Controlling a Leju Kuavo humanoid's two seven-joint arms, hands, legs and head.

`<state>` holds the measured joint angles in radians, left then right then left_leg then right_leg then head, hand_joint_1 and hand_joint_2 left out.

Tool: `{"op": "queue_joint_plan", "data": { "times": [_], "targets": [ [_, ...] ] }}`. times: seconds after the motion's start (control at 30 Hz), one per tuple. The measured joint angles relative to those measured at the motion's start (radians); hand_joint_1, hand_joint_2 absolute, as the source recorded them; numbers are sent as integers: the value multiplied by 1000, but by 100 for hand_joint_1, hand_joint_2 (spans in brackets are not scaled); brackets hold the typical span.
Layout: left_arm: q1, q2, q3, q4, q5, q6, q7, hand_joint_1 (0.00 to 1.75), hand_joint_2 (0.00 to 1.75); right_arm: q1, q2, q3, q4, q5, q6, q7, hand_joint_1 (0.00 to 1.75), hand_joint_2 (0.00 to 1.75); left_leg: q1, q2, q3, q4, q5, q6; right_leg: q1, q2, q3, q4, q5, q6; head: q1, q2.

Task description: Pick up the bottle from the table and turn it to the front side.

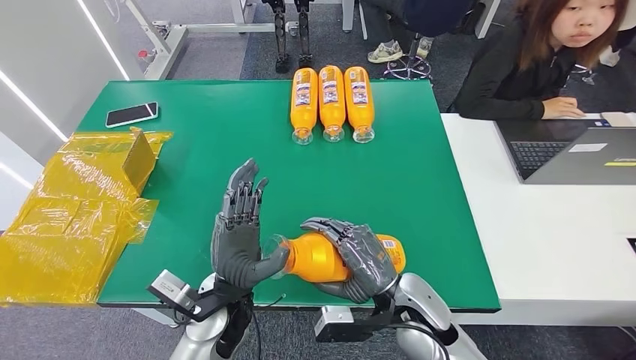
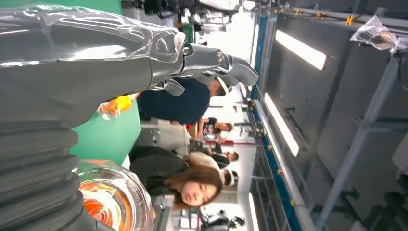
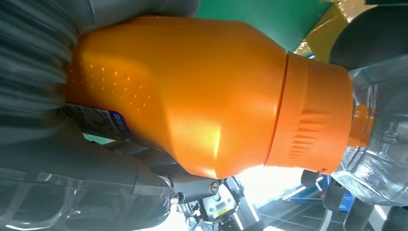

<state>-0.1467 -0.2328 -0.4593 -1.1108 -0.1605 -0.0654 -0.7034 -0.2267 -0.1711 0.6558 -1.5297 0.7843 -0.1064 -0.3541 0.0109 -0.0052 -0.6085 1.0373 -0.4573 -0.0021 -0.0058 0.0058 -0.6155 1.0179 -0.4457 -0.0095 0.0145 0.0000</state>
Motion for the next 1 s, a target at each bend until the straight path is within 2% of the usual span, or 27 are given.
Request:
{"op": "queue_joint_plan", "data": {
  "times": [0.2, 0.33, 0.5, 0.63, 0.8, 1.0],
  "targets": [
    [16, -5, -2, -41, 70, -135, 20, 0, 175, 5, 33, 0, -3, -29, 0, -36, 175, 175, 0, 0, 0, 0, 0, 0, 0, 0, 0, 0, 0, 0, 0, 0],
    [19, -5, -13, -66, 108, -180, 35, 0, 175, 8, 47, 1, -16, -30, -16, -39, 175, 175, 0, -1, 0, 0, 0, 0, 0, 0, 0, 0, 0, 0, 0, 0],
    [18, -5, -30, -68, 128, -195, 36, 0, 175, 14, 47, -7, -39, 12, -74, -33, 175, 175, 0, 0, 0, 0, 0, 0, 0, 0, 0, 0, 0, 0, 0, 0],
    [29, -3, -42, -68, 126, -196, 38, 0, 175, 12, 45, -60, -73, 56, -108, -1, 175, 175, 0, 0, 0, 0, 0, 0, 0, 0, 0, 0, 0, 0, 0, 0],
    [40, 3, -45, -68, 126, -200, 38, 0, 175, 13, 29, -161, -87, 64, -115, -10, 175, 175, 0, 0, 0, 0, 0, 0, 0, 0, 0, 0, 0, 0, 0, 0],
    [42, 3, -45, -68, 127, -201, 38, 0, 175, 19, 27, -195, -94, 66, -116, -20, 175, 175, 0, 0, 0, 0, 0, 0, 0, 0, -1, 0, 0, 0, 0, 0]
  ]
}}
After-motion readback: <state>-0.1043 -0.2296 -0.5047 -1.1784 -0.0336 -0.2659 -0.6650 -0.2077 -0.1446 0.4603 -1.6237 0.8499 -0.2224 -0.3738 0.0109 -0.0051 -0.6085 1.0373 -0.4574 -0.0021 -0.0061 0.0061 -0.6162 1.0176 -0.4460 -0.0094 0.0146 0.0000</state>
